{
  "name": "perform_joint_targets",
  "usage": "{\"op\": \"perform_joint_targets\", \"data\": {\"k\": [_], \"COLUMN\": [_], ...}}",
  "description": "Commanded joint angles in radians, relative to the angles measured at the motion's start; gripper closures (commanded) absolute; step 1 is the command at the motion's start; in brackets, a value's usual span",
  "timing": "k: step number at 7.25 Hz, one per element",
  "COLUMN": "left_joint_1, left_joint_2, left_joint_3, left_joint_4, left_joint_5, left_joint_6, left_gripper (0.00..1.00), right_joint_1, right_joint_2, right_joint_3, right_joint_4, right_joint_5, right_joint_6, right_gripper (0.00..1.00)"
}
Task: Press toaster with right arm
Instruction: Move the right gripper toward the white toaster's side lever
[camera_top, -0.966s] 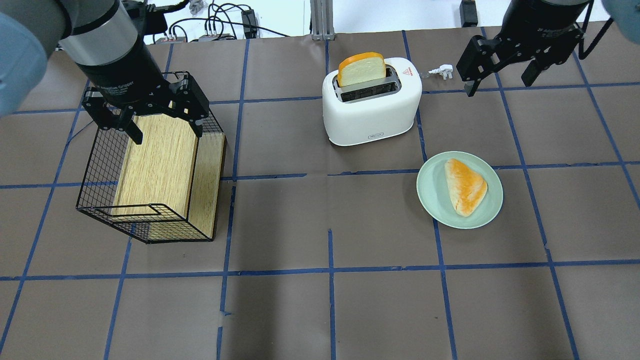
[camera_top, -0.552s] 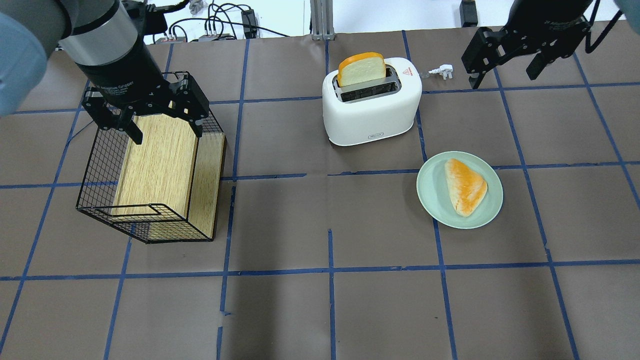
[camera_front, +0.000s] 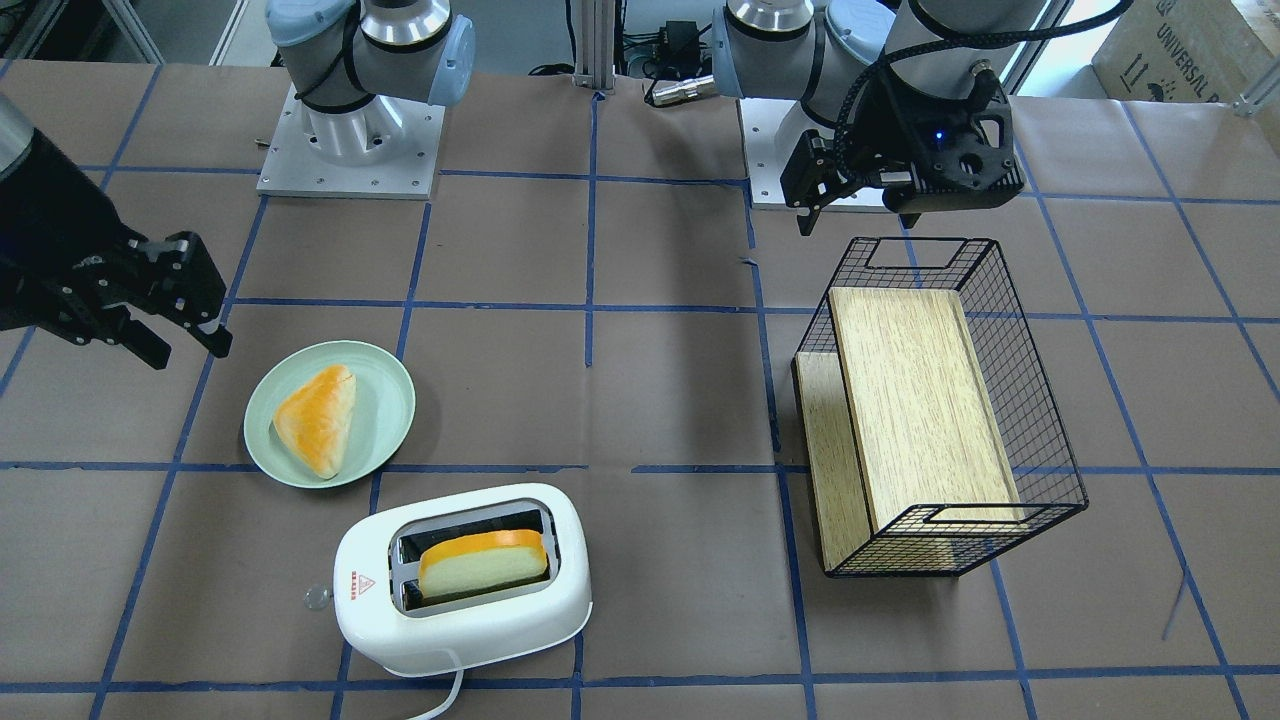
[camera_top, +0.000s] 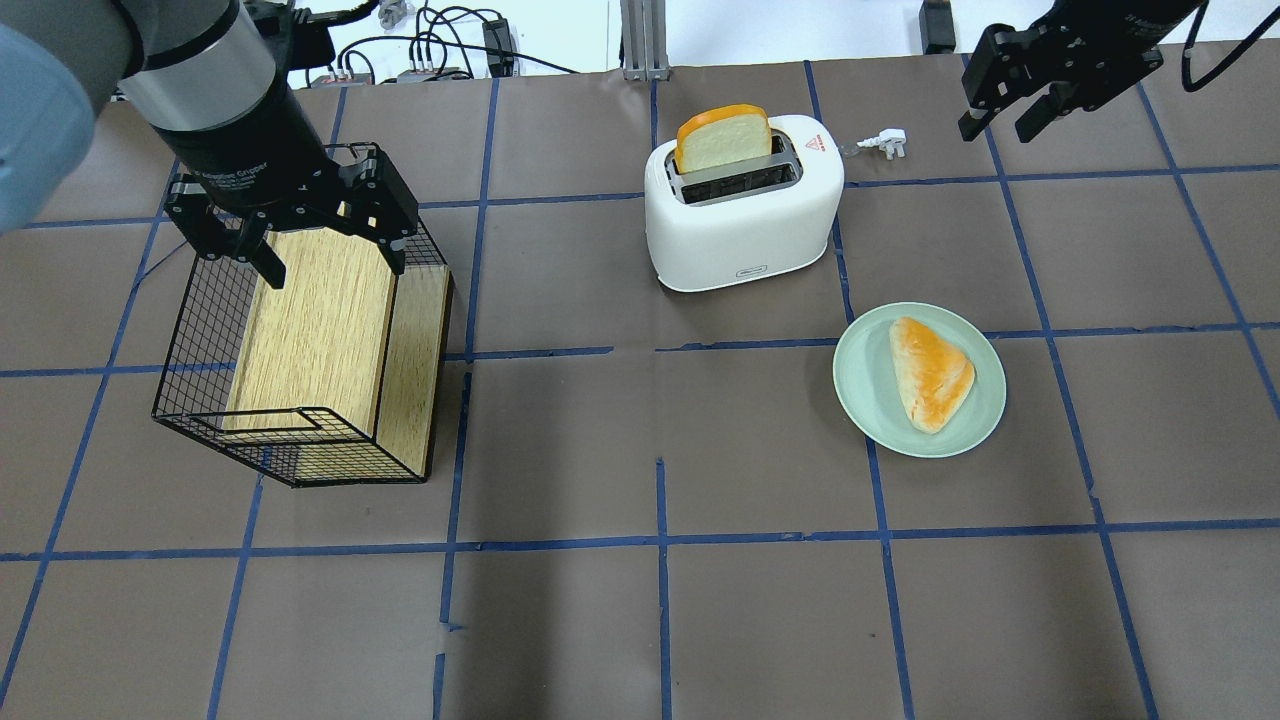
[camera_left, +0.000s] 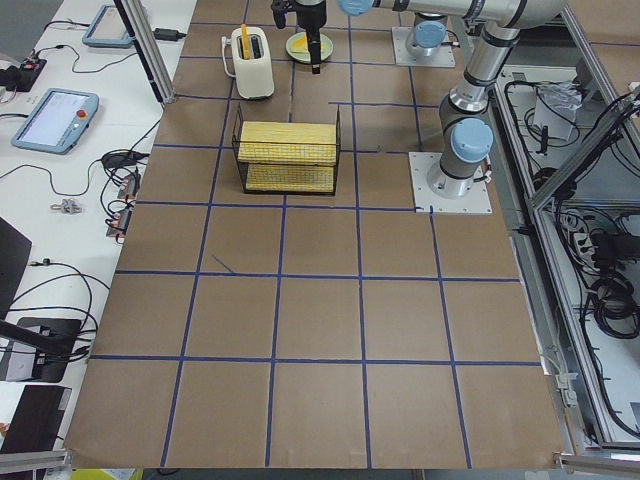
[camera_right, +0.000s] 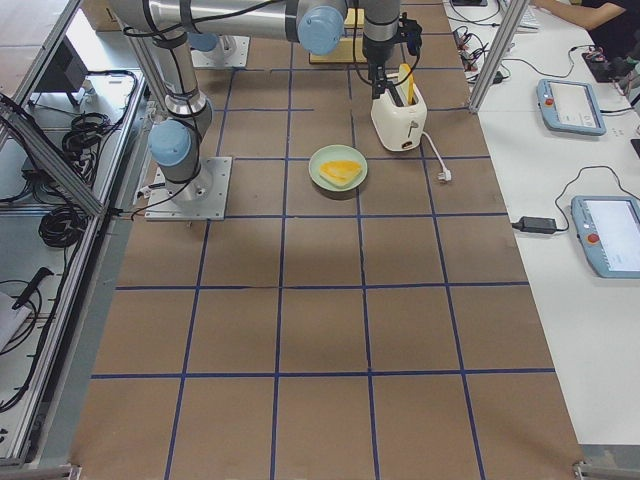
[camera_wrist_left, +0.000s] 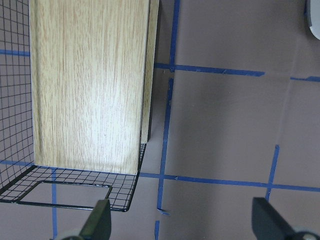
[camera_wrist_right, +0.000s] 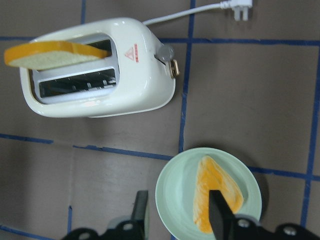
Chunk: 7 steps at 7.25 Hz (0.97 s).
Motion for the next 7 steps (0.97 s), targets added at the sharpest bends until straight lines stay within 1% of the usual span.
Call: {"op": "perform_joint_targets", "data": {"k": [1, 3, 4, 5, 7], "left_joint_1": [0.000, 0.000, 0.000, 0.000, 0.000], "left_joint_2": [0.000, 0.000, 0.000, 0.000, 0.000], "left_joint_3": [0.000, 0.000, 0.000, 0.000, 0.000], "left_joint_4": [0.002, 0.000, 0.002, 0.000, 0.000], "left_joint_5": [0.000, 0.000, 0.000, 0.000, 0.000], "left_joint_6": [0.000, 0.000, 0.000, 0.000, 0.000], "left_gripper": [0.00, 0.00, 0.00, 0.00, 0.00], "right_joint_1": [-0.034, -0.019, -0.013, 0.004, 0.013], "right_joint_2": [0.097, 0.236, 0.266, 0.313, 0.360], "right_joint_3": [-0.053, -0.131, -0.141, -0.142, -0.144], "right_joint_4": [-0.048, -0.056, -0.056, -0.075, -0.092], "right_joint_5": [0.114, 0.157, 0.183, 0.186, 0.207], "right_joint_6": [-0.048, -0.065, -0.065, -0.067, -0.067], "right_gripper": [0.93, 0.93, 0.93, 0.93, 0.92]}}
